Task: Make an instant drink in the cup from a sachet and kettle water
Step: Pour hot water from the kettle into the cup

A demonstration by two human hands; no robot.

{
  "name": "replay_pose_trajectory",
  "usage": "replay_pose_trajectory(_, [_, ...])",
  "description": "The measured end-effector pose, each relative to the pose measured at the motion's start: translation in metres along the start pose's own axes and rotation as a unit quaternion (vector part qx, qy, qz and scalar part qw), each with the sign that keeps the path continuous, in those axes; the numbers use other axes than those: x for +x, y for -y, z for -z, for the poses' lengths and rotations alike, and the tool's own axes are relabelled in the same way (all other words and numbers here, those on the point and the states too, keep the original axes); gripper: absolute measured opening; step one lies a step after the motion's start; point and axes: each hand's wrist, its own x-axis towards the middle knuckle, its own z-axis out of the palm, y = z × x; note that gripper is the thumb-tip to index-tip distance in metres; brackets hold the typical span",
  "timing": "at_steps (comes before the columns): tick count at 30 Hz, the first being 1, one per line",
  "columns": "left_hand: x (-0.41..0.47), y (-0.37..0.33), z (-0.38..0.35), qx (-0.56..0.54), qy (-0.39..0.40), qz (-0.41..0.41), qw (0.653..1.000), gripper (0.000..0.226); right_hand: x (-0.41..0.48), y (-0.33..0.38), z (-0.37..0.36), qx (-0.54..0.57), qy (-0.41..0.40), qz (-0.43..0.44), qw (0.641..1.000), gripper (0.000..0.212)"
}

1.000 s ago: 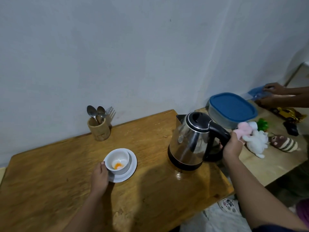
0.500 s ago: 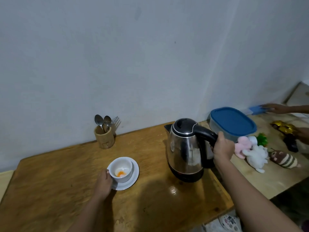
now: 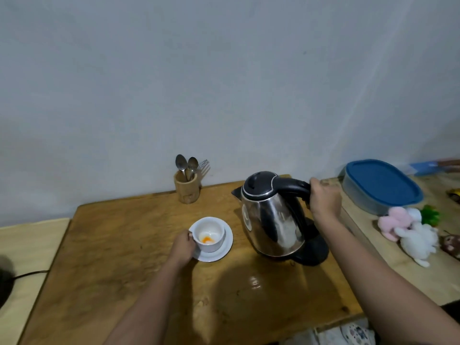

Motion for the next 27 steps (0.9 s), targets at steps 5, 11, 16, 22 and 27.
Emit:
replay_pose_trajectory(5, [0.002, 0.003, 0.002, 0.0, 0.0, 0.019, 1.0, 0.026, -0.011, 0.003, -0.018, -0.047, 0.024, -0.005, 0.999, 0.048])
replay_pose_trajectory(11, [-0.001, 0.002, 0.003, 0.002, 0.009, 0.026, 1.0, 0.028, -0.021, 0.016, -0.029, -0.097, 0.046, 0.016, 0.994, 0.043])
replay_pose_trajectory(16, [0.001, 0.002, 0.004, 0.003, 0.015, 0.027, 1.0, 0.026, -0.03, 0.026, -0.036, -0.14, 0.053, 0.043, 0.988, 0.046])
replay_pose_trajectory(22, [0.003, 0.004, 0.004, 0.004, 0.025, 0.032, 0.999, 0.026, -0.034, 0.032, -0.042, -0.162, 0.054, 0.064, 0.983, 0.044])
replay_pose_trajectory(27, [0.005, 0.008, 0.003, 0.003, 0.028, 0.028, 0.999, 0.027, -0.039, 0.037, -0.042, -0.173, 0.061, 0.082, 0.98, 0.041])
